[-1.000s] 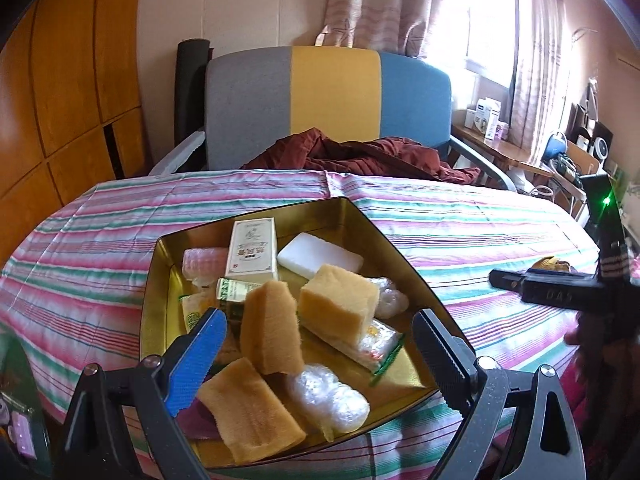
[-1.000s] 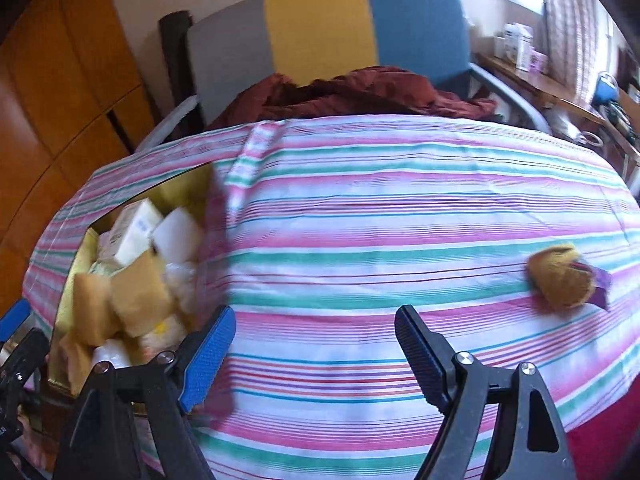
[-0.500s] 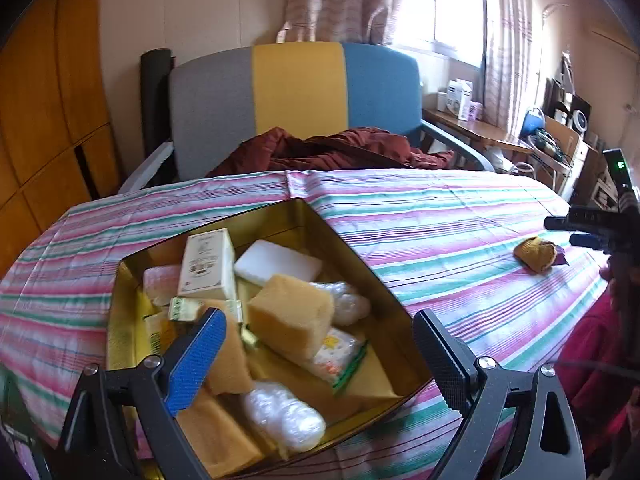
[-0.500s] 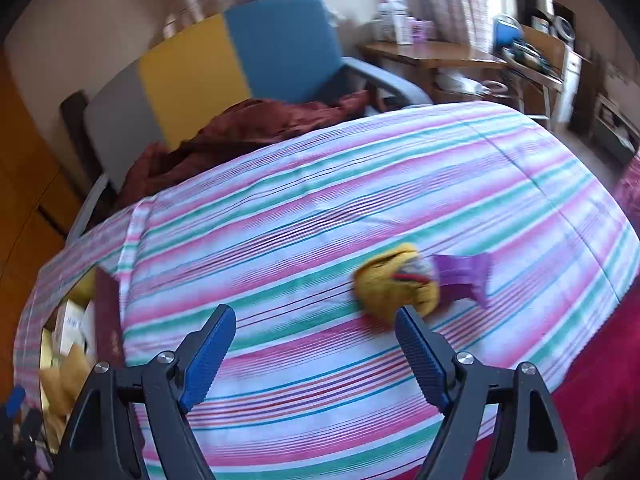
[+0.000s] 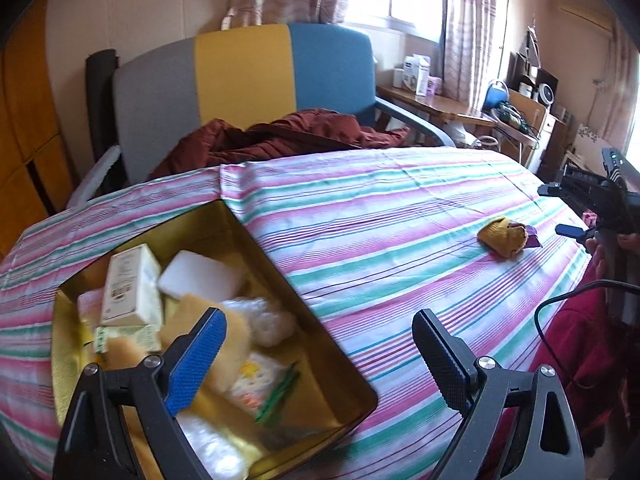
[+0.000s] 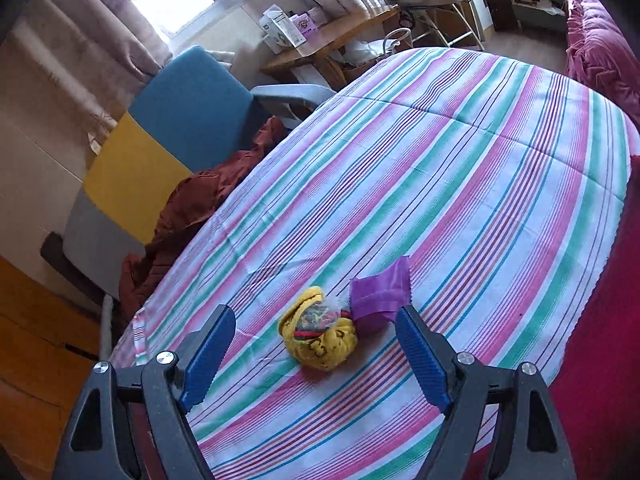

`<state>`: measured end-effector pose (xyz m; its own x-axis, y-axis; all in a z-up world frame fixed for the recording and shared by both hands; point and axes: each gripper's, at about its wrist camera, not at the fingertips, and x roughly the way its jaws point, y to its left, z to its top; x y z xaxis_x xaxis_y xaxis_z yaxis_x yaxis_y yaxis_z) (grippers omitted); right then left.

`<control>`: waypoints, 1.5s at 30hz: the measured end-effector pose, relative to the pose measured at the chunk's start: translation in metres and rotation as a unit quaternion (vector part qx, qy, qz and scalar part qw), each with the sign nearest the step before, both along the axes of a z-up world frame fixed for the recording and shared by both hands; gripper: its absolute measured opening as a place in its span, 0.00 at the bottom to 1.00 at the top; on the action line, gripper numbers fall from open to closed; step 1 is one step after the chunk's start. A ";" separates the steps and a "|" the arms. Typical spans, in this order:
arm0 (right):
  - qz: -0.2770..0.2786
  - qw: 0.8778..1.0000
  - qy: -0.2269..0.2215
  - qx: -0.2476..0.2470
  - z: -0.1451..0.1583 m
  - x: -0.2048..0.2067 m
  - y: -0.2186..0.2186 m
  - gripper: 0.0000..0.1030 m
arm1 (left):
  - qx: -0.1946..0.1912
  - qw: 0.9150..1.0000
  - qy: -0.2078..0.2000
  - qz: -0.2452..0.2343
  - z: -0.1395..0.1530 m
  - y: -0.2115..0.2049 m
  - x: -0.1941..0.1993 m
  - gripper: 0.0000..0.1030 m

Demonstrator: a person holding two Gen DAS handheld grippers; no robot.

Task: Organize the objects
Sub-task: 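Move both tools back over the knitted pouch and purple piece, then grasp the yellow knitted pouch with the left tool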

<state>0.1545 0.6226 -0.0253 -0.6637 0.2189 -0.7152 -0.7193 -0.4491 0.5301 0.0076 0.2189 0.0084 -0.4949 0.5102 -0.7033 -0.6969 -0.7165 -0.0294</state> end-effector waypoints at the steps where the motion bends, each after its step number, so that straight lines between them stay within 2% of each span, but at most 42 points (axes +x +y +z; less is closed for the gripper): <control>1: 0.004 1.000 0.005 -0.003 0.000 0.000 0.000 0.81 | -0.002 1.000 -0.003 -0.006 -0.002 0.006 -0.001 0.92; 10: 0.003 0.999 0.034 -0.027 -0.005 0.003 0.003 0.81 | -0.023 0.998 -0.026 -0.043 -0.017 0.060 -0.007 0.92; 17: -0.015 0.997 0.070 -0.027 -0.003 0.013 0.005 0.81 | -0.028 0.993 -0.080 -0.080 -0.032 0.119 -0.021 0.90; 20: -0.027 0.995 0.090 -0.035 -0.004 0.018 0.008 0.81 | -0.028 0.989 -0.094 -0.108 -0.037 0.151 -0.021 0.87; 23: -0.029 0.994 0.101 -0.042 -0.005 0.020 0.010 0.81 | -0.025 0.985 -0.084 -0.148 -0.039 0.184 -0.011 0.87; 26: -0.023 0.994 0.100 -0.041 -0.005 0.017 0.009 0.81 | -0.005 0.979 -0.072 -0.189 -0.038 0.216 0.000 0.88; 30: -0.014 0.994 0.105 -0.039 -0.004 0.016 0.008 0.81 | 0.003 0.968 -0.071 -0.243 -0.044 0.262 0.014 0.89; 37: -0.012 0.993 0.109 -0.040 -0.005 0.018 0.008 0.82 | -0.008 0.957 -0.089 -0.276 -0.069 0.326 0.026 0.92; 38: -0.011 0.993 0.109 -0.041 -0.005 0.018 0.008 0.82 | -0.016 0.957 -0.092 -0.276 -0.076 0.333 0.026 0.90; 39: -0.011 0.993 0.108 -0.041 -0.005 0.018 0.008 0.82 | -0.025 0.957 -0.100 -0.271 -0.085 0.339 0.024 0.74; 40: -0.011 0.993 0.108 -0.042 -0.005 0.018 0.008 0.82 | -0.026 0.954 -0.122 -0.272 -0.092 0.339 0.020 0.67; 42: -0.011 0.993 0.110 -0.045 -0.006 0.019 0.009 0.82 | -0.006 0.955 -0.130 -0.268 -0.090 0.332 0.017 0.57; 45: -0.011 0.993 0.107 -0.050 -0.007 0.018 0.010 0.82 | 0.003 0.958 -0.136 -0.253 -0.085 0.311 0.014 0.55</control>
